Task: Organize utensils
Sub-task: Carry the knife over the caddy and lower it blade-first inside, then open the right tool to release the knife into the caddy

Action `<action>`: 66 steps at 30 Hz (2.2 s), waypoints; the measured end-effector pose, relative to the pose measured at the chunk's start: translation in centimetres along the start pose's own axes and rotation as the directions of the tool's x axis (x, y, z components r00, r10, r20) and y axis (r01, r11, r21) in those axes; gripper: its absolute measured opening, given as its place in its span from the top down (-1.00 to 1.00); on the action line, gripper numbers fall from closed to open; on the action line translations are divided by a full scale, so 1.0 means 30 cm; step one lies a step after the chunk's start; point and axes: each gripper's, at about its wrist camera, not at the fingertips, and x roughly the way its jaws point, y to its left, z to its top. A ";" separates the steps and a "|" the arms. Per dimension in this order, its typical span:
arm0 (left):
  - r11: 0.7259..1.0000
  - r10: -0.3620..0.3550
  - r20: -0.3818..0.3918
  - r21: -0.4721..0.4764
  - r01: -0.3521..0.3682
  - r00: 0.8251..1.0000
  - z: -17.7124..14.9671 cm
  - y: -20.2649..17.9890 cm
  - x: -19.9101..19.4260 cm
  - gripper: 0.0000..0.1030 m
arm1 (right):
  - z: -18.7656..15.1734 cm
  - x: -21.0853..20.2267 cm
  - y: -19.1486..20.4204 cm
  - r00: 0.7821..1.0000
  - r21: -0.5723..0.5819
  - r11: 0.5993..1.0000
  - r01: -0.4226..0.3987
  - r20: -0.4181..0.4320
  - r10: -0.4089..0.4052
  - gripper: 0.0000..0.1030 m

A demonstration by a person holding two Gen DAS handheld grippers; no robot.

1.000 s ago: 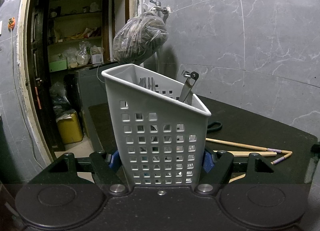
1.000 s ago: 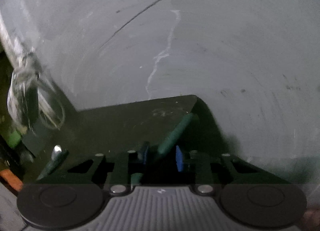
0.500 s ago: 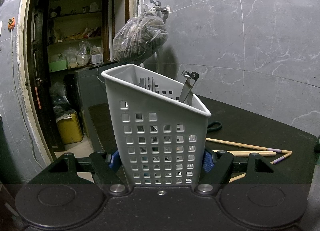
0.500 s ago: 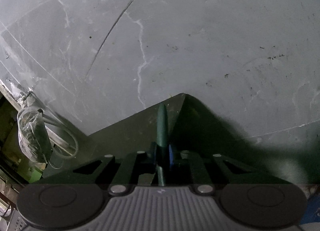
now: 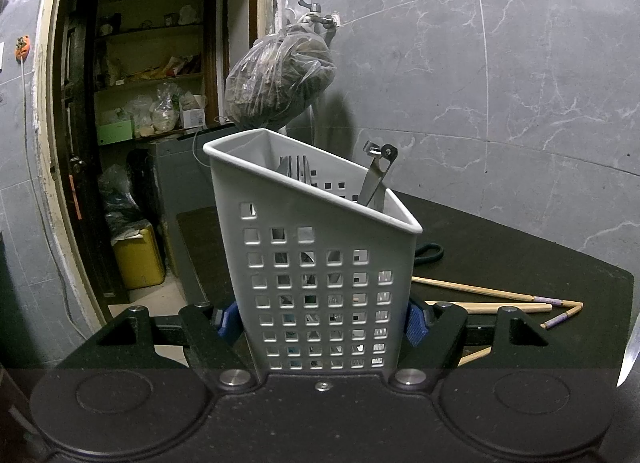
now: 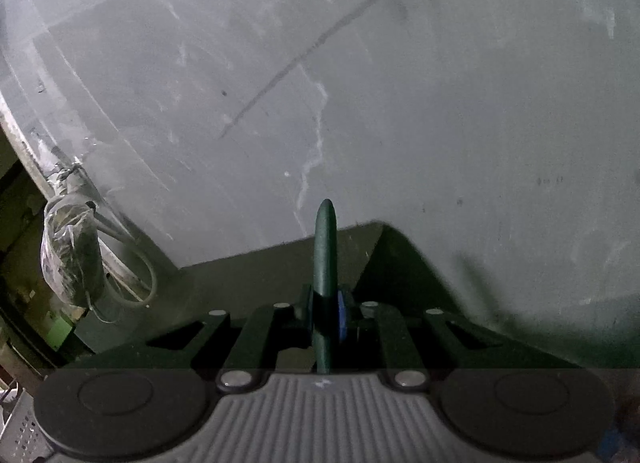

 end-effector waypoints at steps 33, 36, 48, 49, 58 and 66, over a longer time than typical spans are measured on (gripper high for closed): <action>1.000 -0.014 0.004 0.000 0.014 1.000 -0.002 -0.011 -0.002 -0.48 | 0.044 -0.038 0.920 0.556 -0.290 0.505 -0.813 -0.128 0.822 0.75; 1.000 -0.019 0.006 -0.002 0.019 1.000 -0.004 -0.007 0.003 -0.48 | -0.004 -0.017 0.942 0.554 -0.288 0.493 -0.821 -0.192 0.810 0.75; 1.000 -0.005 0.012 -0.002 0.005 1.000 -0.013 -0.023 0.003 -0.48 | -0.166 -0.058 0.961 0.542 -0.399 0.412 -0.819 -0.305 0.783 0.74; 1.000 0.000 0.014 -0.003 0.000 1.000 -0.015 -0.027 0.002 -0.48 | -0.172 -0.058 0.956 0.542 -0.401 0.409 -0.820 -0.315 0.779 0.74; 1.000 0.022 0.031 -0.017 -0.022 0.999 -0.029 -0.050 -0.007 -0.48 | -0.228 -0.059 0.927 0.546 -0.395 0.401 -0.826 -0.391 0.741 0.74; 1.000 0.029 0.030 -0.008 -0.028 0.999 -0.029 -0.056 -0.002 -0.48 | -0.248 -0.070 0.904 0.561 -0.415 0.402 -0.816 -0.399 0.726 0.74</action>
